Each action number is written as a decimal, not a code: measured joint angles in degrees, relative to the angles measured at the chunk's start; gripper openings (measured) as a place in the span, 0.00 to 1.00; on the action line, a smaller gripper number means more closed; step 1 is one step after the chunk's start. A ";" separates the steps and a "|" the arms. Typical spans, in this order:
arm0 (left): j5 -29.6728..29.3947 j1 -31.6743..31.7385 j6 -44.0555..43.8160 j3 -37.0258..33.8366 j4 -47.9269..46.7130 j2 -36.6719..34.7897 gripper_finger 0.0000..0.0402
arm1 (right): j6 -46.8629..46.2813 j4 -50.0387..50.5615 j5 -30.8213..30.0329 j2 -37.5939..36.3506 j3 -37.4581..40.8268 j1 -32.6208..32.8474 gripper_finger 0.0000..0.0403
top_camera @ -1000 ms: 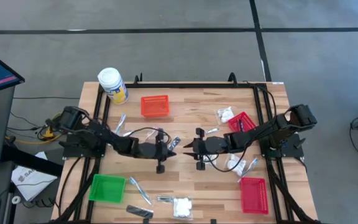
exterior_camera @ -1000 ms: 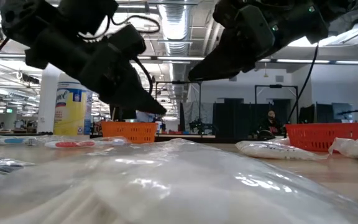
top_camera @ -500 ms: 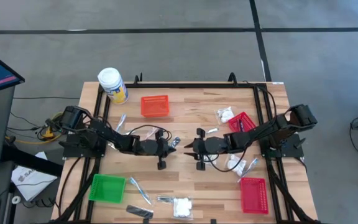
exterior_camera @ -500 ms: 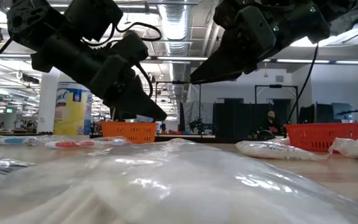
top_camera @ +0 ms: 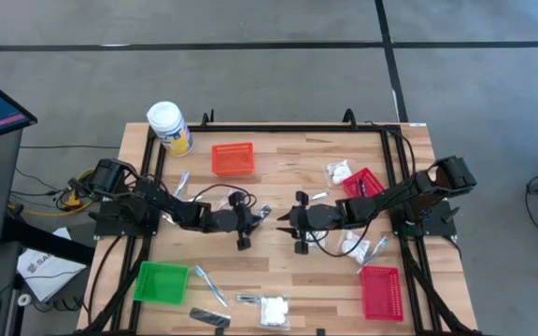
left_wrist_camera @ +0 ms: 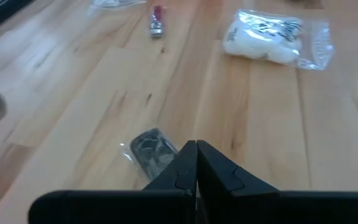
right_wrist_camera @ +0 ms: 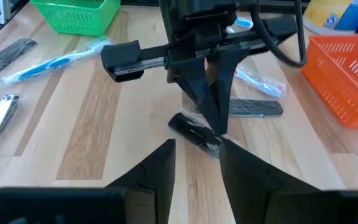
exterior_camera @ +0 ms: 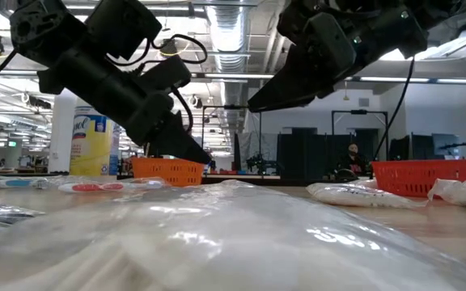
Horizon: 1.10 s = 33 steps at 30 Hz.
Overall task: Pick & Place Travel size toiletries
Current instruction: Put the silver nail cutter into the bottom red basket
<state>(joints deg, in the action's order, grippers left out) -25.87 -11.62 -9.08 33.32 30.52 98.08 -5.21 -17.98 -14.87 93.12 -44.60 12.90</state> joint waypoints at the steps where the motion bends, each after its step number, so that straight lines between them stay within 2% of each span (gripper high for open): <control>1: -0.20 0.19 0.00 0.00 -0.04 0.00 0.01 | -0.91 0.38 0.00 0.00 0.00 -0.24 0.29; 15: 1.44 0.36 1.97 0.00 -0.12 0.00 0.01 | -14.81 13.93 -0.66 -0.02 0.04 -4.54 0.29; 23: 1.51 0.36 1.97 0.00 0.09 0.00 0.01 | -12.64 14.03 -0.77 -0.02 0.04 -4.04 0.29; 33: 1.68 0.36 1.97 0.00 0.49 -0.02 0.01 | -9.32 14.13 0.00 -0.02 0.04 2.16 0.29</control>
<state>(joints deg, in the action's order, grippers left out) -24.18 -11.27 -7.11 33.32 31.00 98.06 -14.53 -3.86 -14.87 93.10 -44.56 15.07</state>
